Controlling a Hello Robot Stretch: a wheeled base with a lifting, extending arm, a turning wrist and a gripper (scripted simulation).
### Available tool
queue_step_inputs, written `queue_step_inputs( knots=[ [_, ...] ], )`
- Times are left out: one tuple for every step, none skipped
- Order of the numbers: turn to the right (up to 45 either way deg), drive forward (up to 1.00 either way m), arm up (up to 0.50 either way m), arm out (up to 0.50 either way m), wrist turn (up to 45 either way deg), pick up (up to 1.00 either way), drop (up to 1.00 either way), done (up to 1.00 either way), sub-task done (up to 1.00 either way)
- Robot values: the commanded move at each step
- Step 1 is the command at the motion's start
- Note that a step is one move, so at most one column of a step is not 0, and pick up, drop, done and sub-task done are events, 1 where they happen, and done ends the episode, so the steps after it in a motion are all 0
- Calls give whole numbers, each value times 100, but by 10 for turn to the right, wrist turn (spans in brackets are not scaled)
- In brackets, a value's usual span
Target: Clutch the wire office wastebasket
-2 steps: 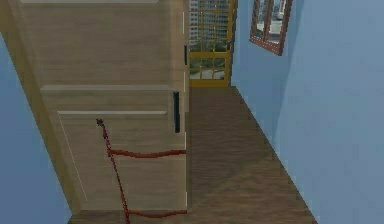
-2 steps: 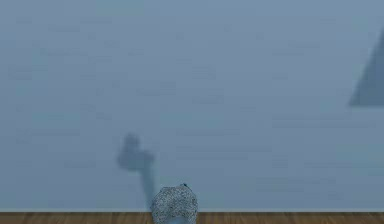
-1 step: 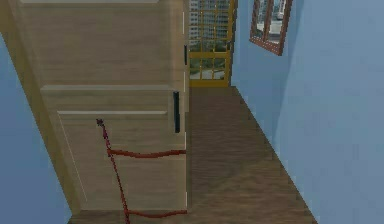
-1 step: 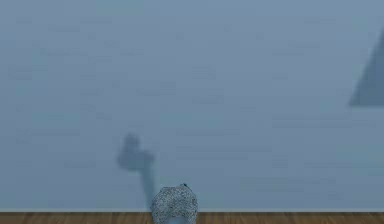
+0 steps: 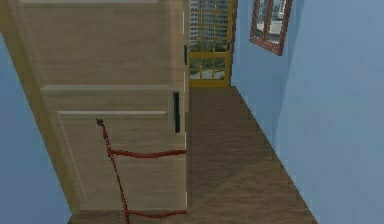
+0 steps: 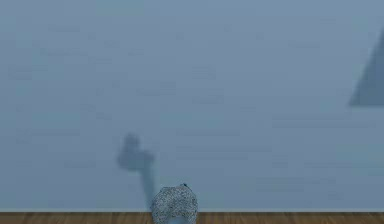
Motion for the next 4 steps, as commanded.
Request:
queue_step_inputs(
  knots=[
    [0,0,0,0,450,0,0,0,0],
    [0,0,0,0,210,0,0,0,0],
    [0,0,0,0,0,100,0,0,0],
    [0,0,10,0,0,0,0,0,0]
  ],
)
